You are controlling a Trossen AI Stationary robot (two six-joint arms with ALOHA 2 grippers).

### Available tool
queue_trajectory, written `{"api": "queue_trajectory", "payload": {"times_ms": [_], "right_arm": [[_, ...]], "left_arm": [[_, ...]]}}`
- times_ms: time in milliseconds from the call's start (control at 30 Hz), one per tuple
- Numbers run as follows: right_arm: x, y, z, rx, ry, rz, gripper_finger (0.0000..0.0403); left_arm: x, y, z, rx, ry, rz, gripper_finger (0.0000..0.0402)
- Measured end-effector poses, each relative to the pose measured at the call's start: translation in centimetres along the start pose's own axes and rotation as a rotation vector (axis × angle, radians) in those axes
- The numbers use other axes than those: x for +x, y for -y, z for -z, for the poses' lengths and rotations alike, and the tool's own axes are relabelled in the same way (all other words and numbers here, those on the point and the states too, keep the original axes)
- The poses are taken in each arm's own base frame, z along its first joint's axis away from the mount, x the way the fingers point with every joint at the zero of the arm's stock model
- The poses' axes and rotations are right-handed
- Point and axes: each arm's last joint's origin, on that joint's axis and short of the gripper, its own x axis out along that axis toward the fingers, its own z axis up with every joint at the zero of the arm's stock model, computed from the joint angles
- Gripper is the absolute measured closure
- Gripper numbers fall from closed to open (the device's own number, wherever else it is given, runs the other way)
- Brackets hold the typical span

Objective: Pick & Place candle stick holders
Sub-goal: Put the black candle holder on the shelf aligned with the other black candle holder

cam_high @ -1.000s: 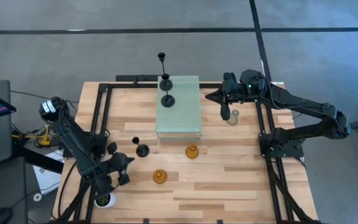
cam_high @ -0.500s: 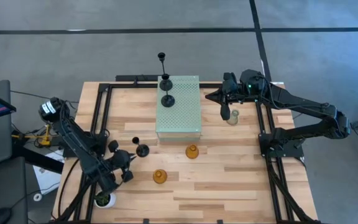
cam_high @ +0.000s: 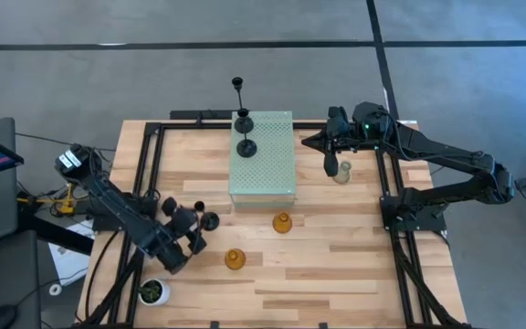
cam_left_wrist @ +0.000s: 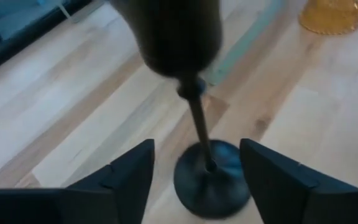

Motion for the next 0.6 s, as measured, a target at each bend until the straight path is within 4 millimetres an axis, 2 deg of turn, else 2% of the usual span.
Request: {"api": "queue_trajectory", "payload": {"times_ms": [167,333,467,600], "right_arm": [[0.0,0.0,0.0,-0.001,0.000,0.000,0.0403],[0.0,0.0,0.0,-0.002,-0.003,0.000,0.0403],[0.0,0.0,0.3,-0.002,-0.029,-0.003,0.0403],[0.0,0.0,0.4,0.000,-0.044,-0.005,0.0403]], "left_arm": [[0.6,-0.3,-0.6,-0.024,0.075,-0.055,0.0142],[1.2,-0.5,-1.1,-0.058,0.081,-0.088,0.0148],[1.5,-0.5,-1.3,-0.080,0.083,-0.096,0.0178],[1.5,-0.4,-1.3,-0.091,0.068,-0.084,0.0238]]}}
